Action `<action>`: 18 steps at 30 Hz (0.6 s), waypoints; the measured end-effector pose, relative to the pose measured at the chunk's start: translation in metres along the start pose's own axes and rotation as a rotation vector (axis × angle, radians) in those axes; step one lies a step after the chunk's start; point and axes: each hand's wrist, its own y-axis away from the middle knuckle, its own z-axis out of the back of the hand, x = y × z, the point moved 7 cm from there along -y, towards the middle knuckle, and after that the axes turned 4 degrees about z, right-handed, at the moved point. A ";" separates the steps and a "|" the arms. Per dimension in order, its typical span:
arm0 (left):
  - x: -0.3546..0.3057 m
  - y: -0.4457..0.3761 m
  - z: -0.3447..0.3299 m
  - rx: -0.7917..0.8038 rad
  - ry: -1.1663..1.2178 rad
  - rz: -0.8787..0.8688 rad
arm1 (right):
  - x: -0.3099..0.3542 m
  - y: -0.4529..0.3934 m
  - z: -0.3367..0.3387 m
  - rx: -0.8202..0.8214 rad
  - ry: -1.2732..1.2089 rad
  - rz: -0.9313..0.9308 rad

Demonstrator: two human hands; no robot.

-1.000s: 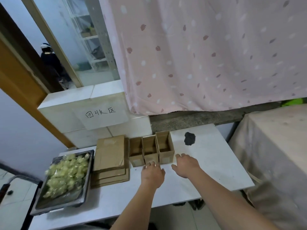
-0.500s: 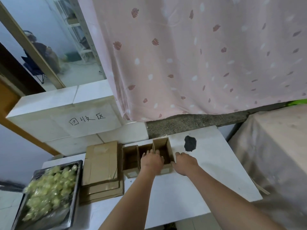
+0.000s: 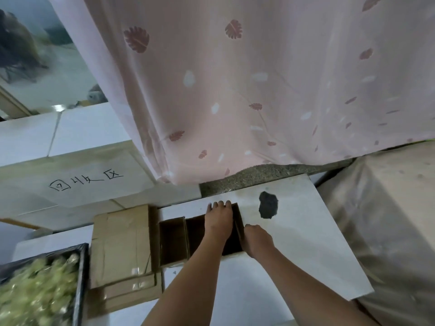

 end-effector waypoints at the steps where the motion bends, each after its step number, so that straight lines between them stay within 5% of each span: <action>1: -0.001 -0.003 0.000 -0.007 -0.007 -0.005 | -0.001 -0.001 0.000 -0.002 0.005 -0.006; 10: -0.022 0.000 0.000 -0.025 0.237 0.056 | -0.046 0.000 0.028 -0.092 -0.035 -0.032; 18: -0.065 0.028 -0.023 0.054 0.889 0.413 | -0.095 0.015 0.061 -0.177 0.221 0.127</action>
